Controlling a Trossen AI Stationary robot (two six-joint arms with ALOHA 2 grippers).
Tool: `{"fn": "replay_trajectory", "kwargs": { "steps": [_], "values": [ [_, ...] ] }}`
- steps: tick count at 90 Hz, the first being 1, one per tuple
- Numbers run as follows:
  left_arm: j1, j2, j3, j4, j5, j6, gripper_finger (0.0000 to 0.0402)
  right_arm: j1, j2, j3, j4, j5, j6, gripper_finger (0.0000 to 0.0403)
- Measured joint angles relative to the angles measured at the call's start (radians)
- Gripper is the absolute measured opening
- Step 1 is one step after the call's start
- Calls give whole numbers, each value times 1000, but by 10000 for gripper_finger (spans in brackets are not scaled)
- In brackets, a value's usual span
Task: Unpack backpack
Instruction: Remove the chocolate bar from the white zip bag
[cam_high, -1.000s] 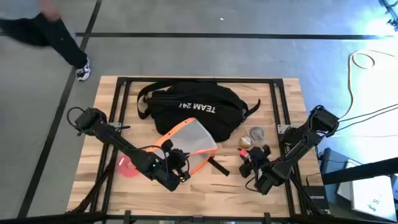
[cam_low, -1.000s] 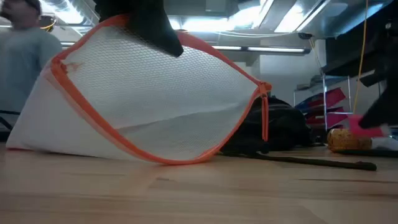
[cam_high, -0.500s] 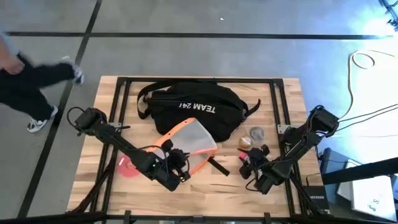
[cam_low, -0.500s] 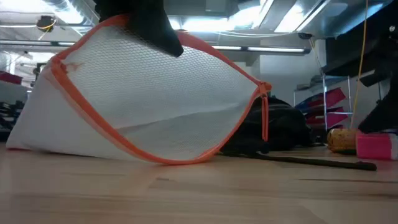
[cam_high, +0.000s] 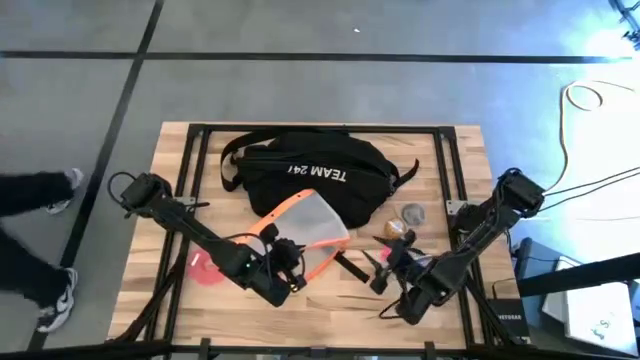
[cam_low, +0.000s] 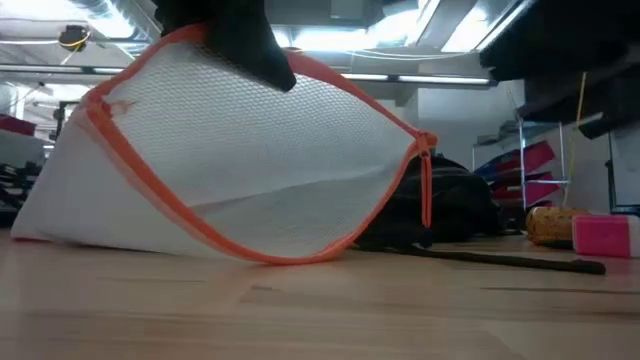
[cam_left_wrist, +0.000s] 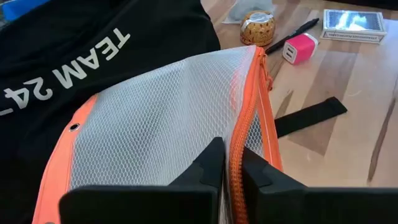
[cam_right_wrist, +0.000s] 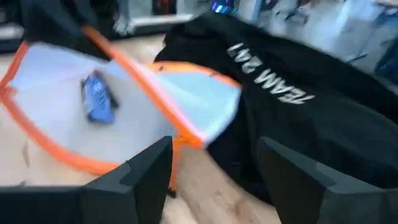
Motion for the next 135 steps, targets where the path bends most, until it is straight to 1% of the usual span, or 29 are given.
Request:
{"fn": "replay_trajectory", "kwargs": {
  "steps": [14, 24, 32, 39, 52, 63, 71, 77, 80, 86, 98, 110, 122, 135],
  "values": [
    [0, 0, 0, 0, 0, 0, 0, -94, 38, 1, 406, -156, -403, 218],
    [0, 0, 0, 0, 0, -1, 0, -159, 114, 3, 723, -326, -671, 218],
    [0, 0, 0, 0, 0, -1, 0, -201, 197, 5, 928, -452, -804, 218],
    [0, 0, 0, 0, 1, 0, 0, -225, 267, 24, 1017, -520, -874, 218],
    [-1, 0, 0, -4, 6, 0, 0, -266, 384, 93, 1012, -546, -905, 218],
    [-2, 0, 0, -7, 13, -1, 0, -317, 485, 203, 1007, -632, -858, 218],
    [-2, 0, -1, -7, 15, -4, 0, -341, 566, 318, 942, -647, -865, 218],
    [-2, 0, -1, -7, 19, -3, 0, -355, 615, 401, 854, -641, -885, 218],
    [-4, -1, -2, -11, 30, 8, 0, -361, 635, 429, 848, -640, -887, 218],
    [-14, -1, -7, -23, 34, 21, 0, -361, 655, 449, 815, -613, -909, 218],
    [-21, -1, -20, -23, 56, -9, 0, -377, 698, 470, 762, -588, -885, 213],
    [-19, -2, -27, -31, 57, -8, 0, -395, 706, 470, 773, -587, -877, 190],
    [-19, -2, -27, -20, 53, -4, 0, -401, 706, 470, 790, -575, -902, 164],
    [-19, -2, -28, -5, 52, -1, 0, -407, 713, 469, 799, -577, -912, 148]
  ]
}}
